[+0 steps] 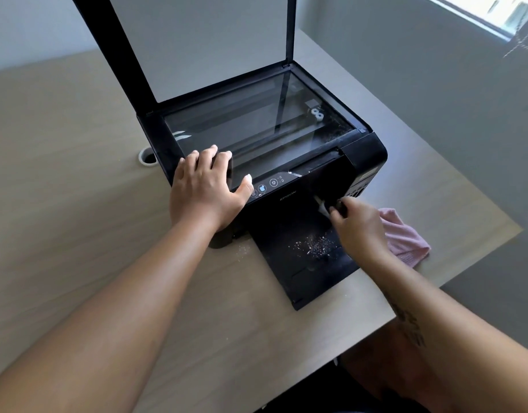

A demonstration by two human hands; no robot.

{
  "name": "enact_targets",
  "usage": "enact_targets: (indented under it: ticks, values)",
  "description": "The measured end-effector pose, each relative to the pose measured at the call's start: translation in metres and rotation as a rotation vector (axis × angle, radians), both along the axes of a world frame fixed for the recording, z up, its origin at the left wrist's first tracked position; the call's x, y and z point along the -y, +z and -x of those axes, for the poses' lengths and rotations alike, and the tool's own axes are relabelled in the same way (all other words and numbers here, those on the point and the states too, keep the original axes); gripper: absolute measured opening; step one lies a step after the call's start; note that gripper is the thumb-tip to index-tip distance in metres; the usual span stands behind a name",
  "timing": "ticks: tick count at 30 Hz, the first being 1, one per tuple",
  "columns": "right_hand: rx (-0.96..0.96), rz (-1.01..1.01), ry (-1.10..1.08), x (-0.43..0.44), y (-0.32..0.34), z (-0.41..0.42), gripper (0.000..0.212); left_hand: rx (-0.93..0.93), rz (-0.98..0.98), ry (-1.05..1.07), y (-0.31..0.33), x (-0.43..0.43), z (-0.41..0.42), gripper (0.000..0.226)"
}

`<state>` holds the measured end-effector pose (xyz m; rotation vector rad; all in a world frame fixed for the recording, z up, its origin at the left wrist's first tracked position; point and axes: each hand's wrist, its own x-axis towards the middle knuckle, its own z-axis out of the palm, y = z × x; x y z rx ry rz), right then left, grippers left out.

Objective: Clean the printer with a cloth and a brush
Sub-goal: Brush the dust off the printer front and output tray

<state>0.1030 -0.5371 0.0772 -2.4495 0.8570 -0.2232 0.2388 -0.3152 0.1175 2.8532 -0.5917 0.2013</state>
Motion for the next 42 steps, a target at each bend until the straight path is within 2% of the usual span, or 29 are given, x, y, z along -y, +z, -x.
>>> enact_targets:
  ticks: [3,5,6,8,10,13,14,15,16,18,21,23,25,26,29,31,32,34,36,38,40,42]
  values:
    - [-0.139,0.230,0.326,-0.037,-0.015,0.013,0.022,0.001,0.002,-0.001,0.000,0.000,0.001,0.070]
    - [-0.172,0.262,0.490,-0.070,-0.024,0.024,0.024,0.003,-0.001,-0.003,0.001,0.001,0.002,0.068]
    - [-0.120,0.218,0.515,-0.084,-0.024,0.028,0.021,0.003,-0.004,-0.003,0.001,0.001,0.002,0.068]
    - [-0.015,0.007,0.450,-0.100,-0.019,0.029,0.018,0.006,-0.005,-0.003,0.001,0.000,0.002,0.067]
    - [-0.015,-0.254,0.317,-0.094,-0.013,0.024,0.018,0.006,-0.005,-0.005,0.001,0.001,0.002,0.068]
    - [-0.011,-0.627,0.013,-0.052,-0.016,0.020,0.027,0.004,-0.005,-0.004,0.001,0.001,0.001,0.067]
    - [0.037,-0.681,-0.097,-0.035,-0.014,0.020,0.029,0.003,-0.005,-0.004,0.000,0.001,0.002,0.067]
    - [0.086,-0.652,-0.163,-0.021,-0.011,0.022,0.029,0.003,-0.004,-0.004,0.000,0.001,0.001,0.067]
    - [0.125,-0.541,-0.182,-0.009,-0.008,0.025,0.030,0.003,-0.003,-0.004,0.000,0.001,0.001,0.067]
    - [0.151,-0.216,-0.115,-0.002,-0.004,0.031,0.032,0.008,0.002,-0.005,0.001,0.001,0.001,0.067]
    - [0.024,0.134,0.187,-0.029,-0.010,0.042,0.013,0.010,0.002,-0.008,0.000,0.001,0.002,0.066]
    - [-0.027,0.274,0.405,-0.061,-0.025,0.052,0.023,0.010,0.000,-0.009,0.000,0.001,0.002,0.066]
    - [0.062,0.212,0.527,-0.090,-0.032,0.058,0.017,0.008,0.002,-0.008,0.000,0.001,0.002,0.067]
    - [0.079,0.101,0.516,-0.099,-0.028,0.058,0.014,0.007,0.001,-0.008,0.000,0.001,0.002,0.066]
    - [0.018,-0.378,0.191,-0.087,-0.023,0.043,0.022,0.007,0.000,-0.009,0.000,0.000,0.001,0.066]
    - [0.046,-0.570,-0.061,-0.055,-0.022,0.033,0.024,0.004,-0.003,-0.009,0.000,0.000,0.001,0.066]
    - [0.079,-0.559,-0.151,-0.038,-0.019,0.031,0.025,0.004,-0.002,-0.009,0.000,0.000,0.001,0.066]
    - [0.109,-0.302,-0.191,-0.009,-0.009,0.034,0.026,0.009,0.004,-0.009,0.000,0.001,0.001,0.066]
    - [0.107,-0.061,-0.086,-0.001,-0.001,0.040,0.023,0.012,0.003,-0.010,-0.001,0.001,0.001,0.066]
    - [0.056,0.097,0.093,-0.018,-0.002,0.047,0.016,0.006,0.001,-0.010,0.000,0.001,0.000,0.066]
    - [0.000,0.164,0.287,-0.048,-0.015,0.057,0.015,0.005,0.004,-0.008,-0.001,0.001,0.001,0.066]
    - [0.010,0.089,0.373,-0.077,-0.023,0.067,0.016,0.005,0.007,-0.007,-0.001,0.000,0.001,0.066]
